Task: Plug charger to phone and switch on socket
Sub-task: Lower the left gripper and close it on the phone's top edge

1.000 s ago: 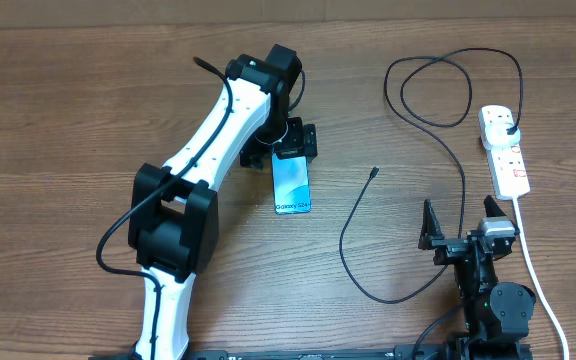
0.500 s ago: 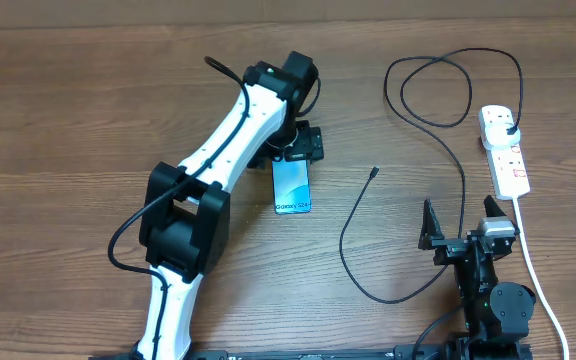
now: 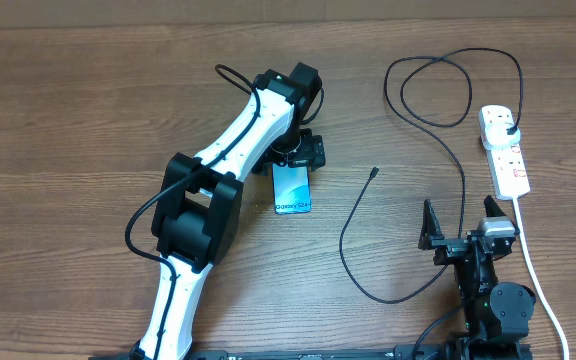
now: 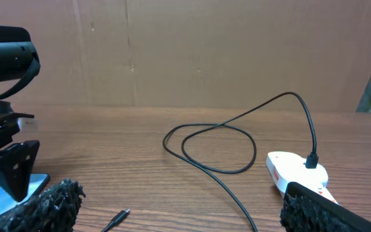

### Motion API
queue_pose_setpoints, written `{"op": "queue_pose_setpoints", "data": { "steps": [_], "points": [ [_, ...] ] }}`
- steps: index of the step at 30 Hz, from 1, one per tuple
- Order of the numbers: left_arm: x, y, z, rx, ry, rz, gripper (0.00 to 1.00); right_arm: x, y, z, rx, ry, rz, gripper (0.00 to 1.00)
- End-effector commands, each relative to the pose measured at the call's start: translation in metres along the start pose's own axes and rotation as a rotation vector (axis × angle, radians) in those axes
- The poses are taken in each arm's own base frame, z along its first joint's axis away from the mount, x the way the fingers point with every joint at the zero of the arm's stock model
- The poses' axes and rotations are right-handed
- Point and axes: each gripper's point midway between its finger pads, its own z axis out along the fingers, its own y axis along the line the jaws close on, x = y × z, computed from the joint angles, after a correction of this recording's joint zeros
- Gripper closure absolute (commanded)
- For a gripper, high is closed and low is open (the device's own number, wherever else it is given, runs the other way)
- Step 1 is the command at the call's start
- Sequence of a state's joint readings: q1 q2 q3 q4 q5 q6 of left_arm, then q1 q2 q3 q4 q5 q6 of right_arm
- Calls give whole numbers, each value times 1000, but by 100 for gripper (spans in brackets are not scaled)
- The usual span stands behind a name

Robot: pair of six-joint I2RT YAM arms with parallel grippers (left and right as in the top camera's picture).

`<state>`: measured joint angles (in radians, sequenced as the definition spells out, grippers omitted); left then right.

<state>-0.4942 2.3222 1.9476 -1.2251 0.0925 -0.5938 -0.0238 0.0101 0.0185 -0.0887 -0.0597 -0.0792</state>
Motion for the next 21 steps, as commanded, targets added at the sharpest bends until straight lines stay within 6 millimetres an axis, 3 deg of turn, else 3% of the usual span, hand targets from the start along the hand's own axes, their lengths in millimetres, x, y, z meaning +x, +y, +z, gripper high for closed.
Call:
{"op": "queue_pose_setpoints", "data": {
  "steps": [1,21],
  "points": [
    [-7,-4,0,12,-18,27,0,1,-1,0,4,-5,-5,0],
    [-15,1,5,-23,-60,33,0,1,-1,0,4,-5,-5,0]
  ]
}}
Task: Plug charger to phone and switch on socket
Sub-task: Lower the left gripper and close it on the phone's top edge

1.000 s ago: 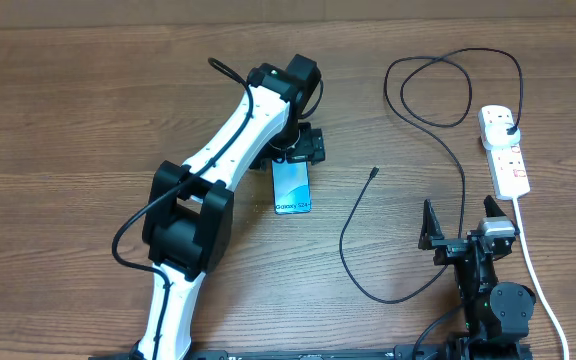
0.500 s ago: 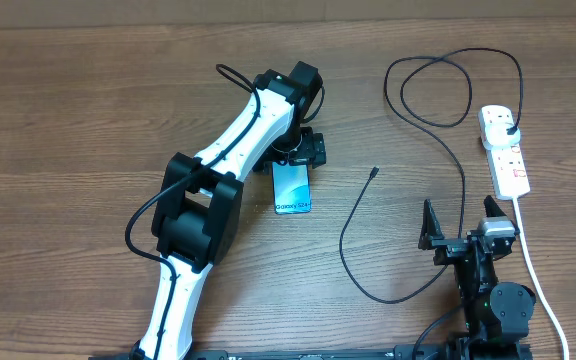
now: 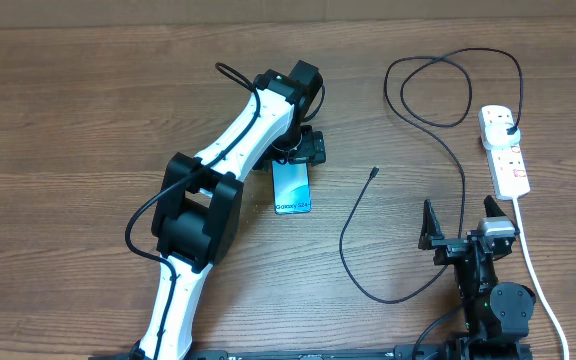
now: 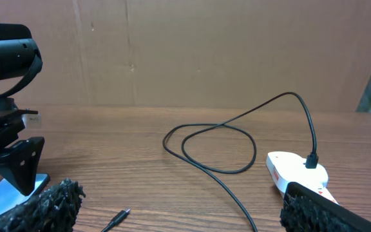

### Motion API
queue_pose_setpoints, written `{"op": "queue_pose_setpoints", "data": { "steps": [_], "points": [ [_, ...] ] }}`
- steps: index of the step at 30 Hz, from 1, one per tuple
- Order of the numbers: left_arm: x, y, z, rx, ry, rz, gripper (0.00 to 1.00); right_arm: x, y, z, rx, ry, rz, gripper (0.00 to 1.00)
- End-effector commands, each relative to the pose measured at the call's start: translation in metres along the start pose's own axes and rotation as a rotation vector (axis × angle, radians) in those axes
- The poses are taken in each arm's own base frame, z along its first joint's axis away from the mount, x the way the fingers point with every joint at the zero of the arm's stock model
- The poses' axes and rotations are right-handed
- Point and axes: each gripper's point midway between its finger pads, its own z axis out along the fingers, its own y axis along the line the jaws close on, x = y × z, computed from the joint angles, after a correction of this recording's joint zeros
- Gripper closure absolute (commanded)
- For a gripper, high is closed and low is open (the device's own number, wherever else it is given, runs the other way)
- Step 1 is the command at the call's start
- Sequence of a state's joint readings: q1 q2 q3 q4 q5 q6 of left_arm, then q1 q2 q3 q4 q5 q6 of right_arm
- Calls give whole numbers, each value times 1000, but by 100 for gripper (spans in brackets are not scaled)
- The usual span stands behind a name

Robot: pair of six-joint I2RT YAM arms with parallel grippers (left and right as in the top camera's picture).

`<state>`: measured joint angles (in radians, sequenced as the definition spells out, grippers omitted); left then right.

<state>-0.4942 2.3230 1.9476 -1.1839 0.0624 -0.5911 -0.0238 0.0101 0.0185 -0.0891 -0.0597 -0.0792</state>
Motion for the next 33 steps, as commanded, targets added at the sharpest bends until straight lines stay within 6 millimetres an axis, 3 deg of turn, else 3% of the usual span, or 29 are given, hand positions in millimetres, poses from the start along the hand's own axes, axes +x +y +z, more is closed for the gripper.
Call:
{"op": "queue_pose_setpoints", "data": {
  "steps": [1,8,20,25,33],
  "points": [
    [-3,3,6,-20,-9,27,0,1,-1,0,4,-5,-5,0],
    [8,13,29,-48,21,28,0,1,-1,0,4,-5,-5,0],
    [15,13,39,-70,20,51,0,1,-1,0,4,-5,-5,0],
    [17,11,39,-64,23,-24,0,1,-1,0,4,-5,-5,0],
    [26,-4,39,16,75,-29,0,1,-1,0,4,-5,-5,0]
  ]
}}
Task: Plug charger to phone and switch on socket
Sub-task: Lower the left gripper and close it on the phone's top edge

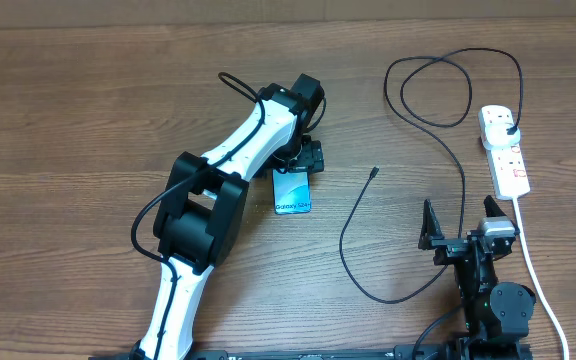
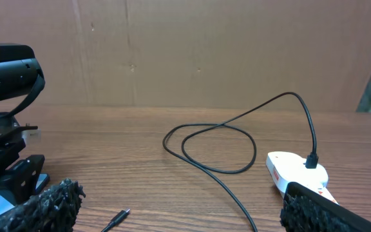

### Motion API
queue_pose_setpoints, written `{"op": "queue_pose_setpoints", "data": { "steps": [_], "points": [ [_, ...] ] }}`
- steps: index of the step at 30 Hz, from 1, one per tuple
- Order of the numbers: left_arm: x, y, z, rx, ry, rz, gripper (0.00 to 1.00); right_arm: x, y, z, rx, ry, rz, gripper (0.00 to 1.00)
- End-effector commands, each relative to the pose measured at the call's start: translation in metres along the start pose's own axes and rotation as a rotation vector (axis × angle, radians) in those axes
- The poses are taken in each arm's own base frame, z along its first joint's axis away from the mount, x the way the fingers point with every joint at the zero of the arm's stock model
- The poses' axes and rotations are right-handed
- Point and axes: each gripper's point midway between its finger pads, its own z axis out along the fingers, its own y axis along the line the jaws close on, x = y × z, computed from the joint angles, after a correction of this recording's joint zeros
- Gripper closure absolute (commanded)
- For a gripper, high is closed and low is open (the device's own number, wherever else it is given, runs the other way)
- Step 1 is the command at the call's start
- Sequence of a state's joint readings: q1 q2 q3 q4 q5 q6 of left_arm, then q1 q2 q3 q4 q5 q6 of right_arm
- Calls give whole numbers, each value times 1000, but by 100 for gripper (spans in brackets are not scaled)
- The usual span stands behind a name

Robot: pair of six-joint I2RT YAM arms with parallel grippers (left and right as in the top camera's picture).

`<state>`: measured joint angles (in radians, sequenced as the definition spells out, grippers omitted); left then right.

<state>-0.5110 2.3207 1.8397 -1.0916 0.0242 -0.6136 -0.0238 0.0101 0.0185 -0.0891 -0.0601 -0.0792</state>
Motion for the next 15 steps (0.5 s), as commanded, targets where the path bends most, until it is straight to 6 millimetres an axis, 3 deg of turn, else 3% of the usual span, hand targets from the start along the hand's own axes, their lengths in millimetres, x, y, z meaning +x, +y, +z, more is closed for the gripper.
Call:
{"op": "queue_pose_setpoints", "data": {
  "steps": [1,15],
  "points": [
    [19,-11,12,62,90,-22,0,1,-1,0,5,-5,-5,0],
    [19,-2,13,2,72,-17,0,1,-1,0,5,-5,-5,0]
  ]
}}
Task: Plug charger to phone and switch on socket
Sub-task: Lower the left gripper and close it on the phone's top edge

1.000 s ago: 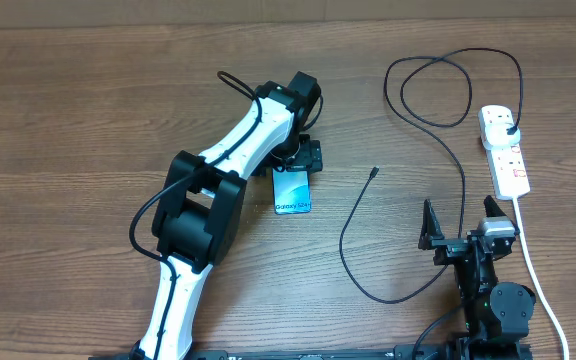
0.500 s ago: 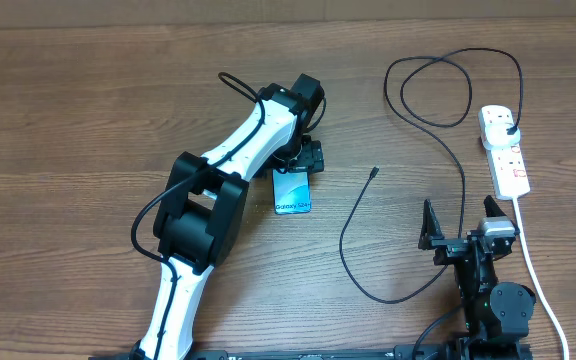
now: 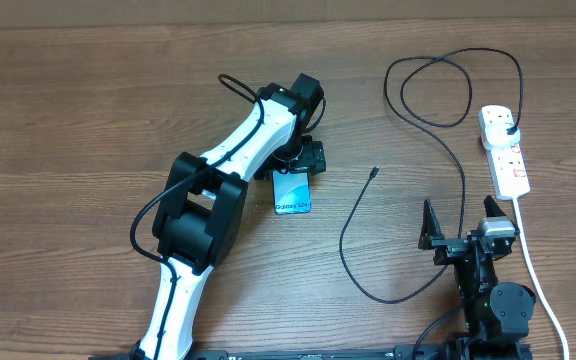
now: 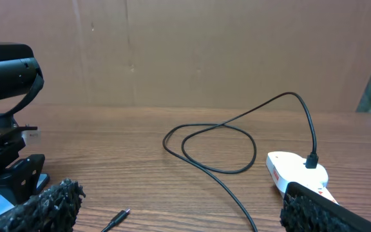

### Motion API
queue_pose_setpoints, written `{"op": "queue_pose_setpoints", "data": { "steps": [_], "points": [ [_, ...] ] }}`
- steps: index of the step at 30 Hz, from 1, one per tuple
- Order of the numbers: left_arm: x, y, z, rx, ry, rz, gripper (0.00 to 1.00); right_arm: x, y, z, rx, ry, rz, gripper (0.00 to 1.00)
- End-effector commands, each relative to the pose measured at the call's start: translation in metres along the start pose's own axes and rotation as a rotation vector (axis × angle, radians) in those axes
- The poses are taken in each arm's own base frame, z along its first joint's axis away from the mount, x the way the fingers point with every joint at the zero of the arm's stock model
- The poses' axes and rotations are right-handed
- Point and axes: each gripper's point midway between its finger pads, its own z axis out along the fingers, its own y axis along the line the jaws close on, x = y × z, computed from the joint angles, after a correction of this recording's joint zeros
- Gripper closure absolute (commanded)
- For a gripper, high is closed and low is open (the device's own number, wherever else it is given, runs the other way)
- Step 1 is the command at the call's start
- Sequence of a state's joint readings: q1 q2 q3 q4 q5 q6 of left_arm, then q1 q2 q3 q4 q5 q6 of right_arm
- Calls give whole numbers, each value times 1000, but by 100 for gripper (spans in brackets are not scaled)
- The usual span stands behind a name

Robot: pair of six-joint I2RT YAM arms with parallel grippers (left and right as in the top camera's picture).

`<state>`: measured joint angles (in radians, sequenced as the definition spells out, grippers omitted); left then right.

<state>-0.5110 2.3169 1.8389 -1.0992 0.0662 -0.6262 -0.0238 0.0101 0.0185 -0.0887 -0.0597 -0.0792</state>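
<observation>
The phone, its blue screen up, lies flat mid-table. My left gripper sits low over the phone's far end; the same gripper is seen at the left edge of the right wrist view. Whether its jaws clamp the phone is hidden. The black charger cable curves across the table, and its free plug lies bare on the wood to the right of the phone, also visible as the plug. The white power strip holds the cable's other end. My right gripper rests open and empty near the front edge.
The cable makes a loose loop at the back right, seen again as a loop in the wrist view. The strip's white lead runs toward the front edge beside the right arm. A brown board wall backs the table.
Nearly nothing differs: the left wrist has shifted a hair at the phone's far end. The phone, cable, power strip and right arm are where they were.
At first my left gripper stood upright over the phone's far end. A little later it was about the same, slightly shifted. By the last earlier moment it was lower and tilted, with the arm swung a bit right. The phone stayed roughly put; the right arm never moved.
</observation>
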Motion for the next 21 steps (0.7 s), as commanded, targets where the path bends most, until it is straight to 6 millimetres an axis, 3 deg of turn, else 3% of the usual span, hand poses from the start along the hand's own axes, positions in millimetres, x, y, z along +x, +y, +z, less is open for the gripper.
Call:
{"op": "queue_pose_setpoints", "data": {
  "steps": [1,21],
  "points": [
    [13,4,15,-30,43,-5,0,1,-1,0,4,-5,-5,0],
    [13,7,15,-77,21,-21,0,1,-1,0,4,-5,-5,0]
  ]
}}
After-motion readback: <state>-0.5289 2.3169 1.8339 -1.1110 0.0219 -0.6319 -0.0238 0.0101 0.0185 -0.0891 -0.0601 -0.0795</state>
